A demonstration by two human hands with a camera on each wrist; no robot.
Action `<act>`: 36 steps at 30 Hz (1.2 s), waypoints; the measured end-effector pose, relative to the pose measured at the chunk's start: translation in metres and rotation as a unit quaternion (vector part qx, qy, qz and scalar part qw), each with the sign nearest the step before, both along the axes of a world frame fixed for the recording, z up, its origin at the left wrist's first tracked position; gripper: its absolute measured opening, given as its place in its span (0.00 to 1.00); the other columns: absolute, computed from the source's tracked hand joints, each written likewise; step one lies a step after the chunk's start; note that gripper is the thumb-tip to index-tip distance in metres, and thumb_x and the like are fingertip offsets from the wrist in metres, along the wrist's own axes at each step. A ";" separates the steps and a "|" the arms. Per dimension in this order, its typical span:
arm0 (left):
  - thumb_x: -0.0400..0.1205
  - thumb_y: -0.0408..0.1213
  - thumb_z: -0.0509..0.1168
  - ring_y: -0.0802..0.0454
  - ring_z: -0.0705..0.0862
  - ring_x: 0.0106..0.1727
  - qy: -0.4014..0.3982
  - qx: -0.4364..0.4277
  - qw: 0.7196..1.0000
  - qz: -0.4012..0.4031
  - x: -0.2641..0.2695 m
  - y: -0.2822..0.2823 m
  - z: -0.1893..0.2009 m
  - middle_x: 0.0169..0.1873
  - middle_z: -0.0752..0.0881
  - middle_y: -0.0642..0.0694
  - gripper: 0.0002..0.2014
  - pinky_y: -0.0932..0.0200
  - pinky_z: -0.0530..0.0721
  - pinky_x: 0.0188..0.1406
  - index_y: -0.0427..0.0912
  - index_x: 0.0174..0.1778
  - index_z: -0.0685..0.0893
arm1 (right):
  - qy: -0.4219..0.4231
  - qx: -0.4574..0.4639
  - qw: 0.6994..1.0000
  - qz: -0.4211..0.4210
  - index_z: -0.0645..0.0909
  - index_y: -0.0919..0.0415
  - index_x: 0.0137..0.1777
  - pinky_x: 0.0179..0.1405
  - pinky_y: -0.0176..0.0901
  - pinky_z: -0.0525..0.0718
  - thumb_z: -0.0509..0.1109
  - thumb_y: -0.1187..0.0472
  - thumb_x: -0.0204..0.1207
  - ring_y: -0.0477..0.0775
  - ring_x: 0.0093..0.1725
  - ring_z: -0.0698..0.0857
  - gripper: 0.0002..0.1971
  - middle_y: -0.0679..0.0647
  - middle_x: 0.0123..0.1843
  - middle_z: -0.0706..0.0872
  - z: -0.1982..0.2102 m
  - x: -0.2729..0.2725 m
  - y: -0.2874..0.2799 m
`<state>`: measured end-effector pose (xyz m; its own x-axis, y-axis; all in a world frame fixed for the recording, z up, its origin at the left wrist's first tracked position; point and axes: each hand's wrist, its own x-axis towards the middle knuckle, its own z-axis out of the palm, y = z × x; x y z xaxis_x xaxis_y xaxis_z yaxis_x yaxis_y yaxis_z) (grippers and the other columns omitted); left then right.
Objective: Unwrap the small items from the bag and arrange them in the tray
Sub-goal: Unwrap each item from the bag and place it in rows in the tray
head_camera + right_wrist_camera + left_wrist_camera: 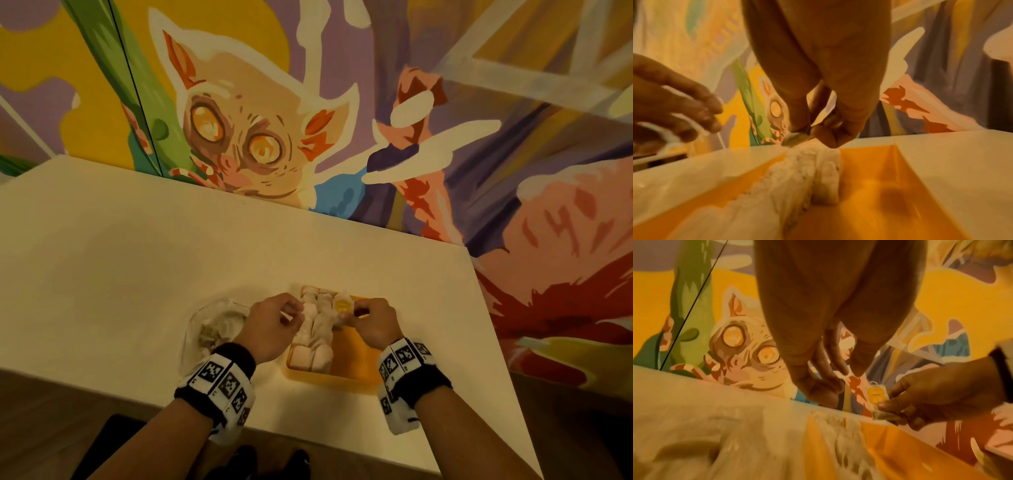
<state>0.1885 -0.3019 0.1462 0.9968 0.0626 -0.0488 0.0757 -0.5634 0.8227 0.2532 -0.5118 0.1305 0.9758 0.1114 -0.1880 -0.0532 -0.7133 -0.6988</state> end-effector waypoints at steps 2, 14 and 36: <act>0.82 0.38 0.68 0.58 0.83 0.40 0.055 0.013 0.998 0.008 -0.002 -0.002 -0.018 0.50 0.87 0.49 0.07 0.68 0.80 0.41 0.47 0.55 0.83 | 0.015 -0.056 0.998 -0.023 0.80 0.60 0.28 0.26 0.38 0.70 0.77 0.58 0.74 0.53 0.31 0.77 0.15 0.55 0.27 0.80 -0.009 0.011 -0.005; 0.88 0.38 0.57 0.44 0.77 0.71 0.184 0.088 0.979 0.009 -0.005 -0.017 -0.065 0.73 0.76 0.39 0.20 0.56 0.76 0.69 0.38 0.77 0.73 | 0.207 -0.210 0.955 -0.008 0.83 0.65 0.50 0.30 0.40 0.78 0.74 0.58 0.76 0.56 0.41 0.81 0.10 0.59 0.46 0.85 -0.044 0.044 0.017; 0.87 0.40 0.59 0.43 0.80 0.67 0.217 0.076 0.973 0.010 -0.003 -0.013 -0.073 0.69 0.79 0.40 0.20 0.57 0.80 0.64 0.42 0.76 0.75 | 0.184 -0.095 0.975 -0.080 0.78 0.62 0.68 0.56 0.45 0.86 0.79 0.62 0.70 0.61 0.62 0.84 0.27 0.59 0.64 0.83 -0.065 0.045 0.025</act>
<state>0.1860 -0.3147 0.0734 0.8828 0.1208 -0.4540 0.4095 -0.6712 0.6179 0.2982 -0.4865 0.0653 0.8409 -0.1072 -0.5305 -0.3955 -0.7908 -0.4671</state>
